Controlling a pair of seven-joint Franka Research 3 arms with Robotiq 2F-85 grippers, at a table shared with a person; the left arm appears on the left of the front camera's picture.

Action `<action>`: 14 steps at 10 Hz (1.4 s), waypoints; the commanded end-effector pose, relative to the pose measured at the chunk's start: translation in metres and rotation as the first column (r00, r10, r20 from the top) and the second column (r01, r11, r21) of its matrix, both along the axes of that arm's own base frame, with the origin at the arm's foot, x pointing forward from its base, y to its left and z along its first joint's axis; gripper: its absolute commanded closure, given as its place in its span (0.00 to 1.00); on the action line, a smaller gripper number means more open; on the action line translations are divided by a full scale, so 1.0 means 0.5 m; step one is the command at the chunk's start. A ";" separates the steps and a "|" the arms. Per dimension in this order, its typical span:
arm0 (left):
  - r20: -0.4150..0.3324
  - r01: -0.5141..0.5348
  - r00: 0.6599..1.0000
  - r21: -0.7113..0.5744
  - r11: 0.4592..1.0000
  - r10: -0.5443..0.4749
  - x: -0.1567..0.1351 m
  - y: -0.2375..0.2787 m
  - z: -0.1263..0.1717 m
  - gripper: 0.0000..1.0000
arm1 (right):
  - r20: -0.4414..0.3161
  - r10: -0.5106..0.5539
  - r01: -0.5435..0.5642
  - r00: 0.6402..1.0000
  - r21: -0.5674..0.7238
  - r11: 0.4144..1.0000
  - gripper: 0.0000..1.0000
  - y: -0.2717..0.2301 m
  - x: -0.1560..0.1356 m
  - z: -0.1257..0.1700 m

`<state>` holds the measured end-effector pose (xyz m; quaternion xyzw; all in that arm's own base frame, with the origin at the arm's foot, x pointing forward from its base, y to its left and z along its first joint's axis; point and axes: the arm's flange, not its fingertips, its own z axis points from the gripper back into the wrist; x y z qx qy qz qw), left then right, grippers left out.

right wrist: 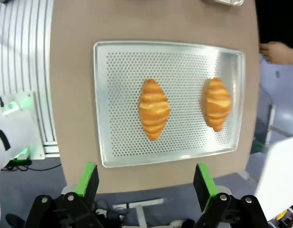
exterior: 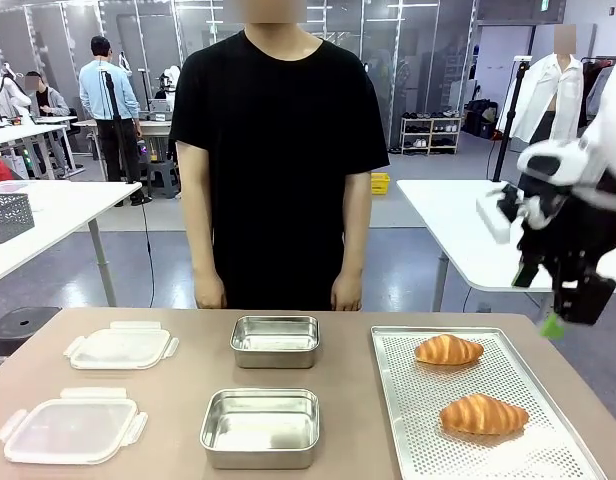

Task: Place the bread into the airtight container.
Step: Pick up a Butter Roll and place it into an empty Airtight Container.

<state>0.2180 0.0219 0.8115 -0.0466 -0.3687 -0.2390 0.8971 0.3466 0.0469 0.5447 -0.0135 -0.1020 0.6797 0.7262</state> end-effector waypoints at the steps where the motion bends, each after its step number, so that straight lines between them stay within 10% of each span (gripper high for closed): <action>1: 0.001 0.000 1.000 0.003 1.000 0.000 0.000 -0.003 0.002 0.00 | -0.014 -0.030 0.031 0.999 0.054 0.998 0.00 -0.007 0.021 -0.062; 10: 0.001 0.000 1.000 0.003 1.000 0.000 0.000 -0.003 0.002 0.00 | -0.037 -0.085 0.087 0.996 0.053 0.995 0.00 -0.007 0.029 -0.106; 14: 0.001 0.000 1.000 0.003 1.000 0.000 0.000 -0.003 0.002 0.00 | -0.093 -0.014 0.009 0.996 -0.053 0.999 0.00 0.027 0.091 -0.237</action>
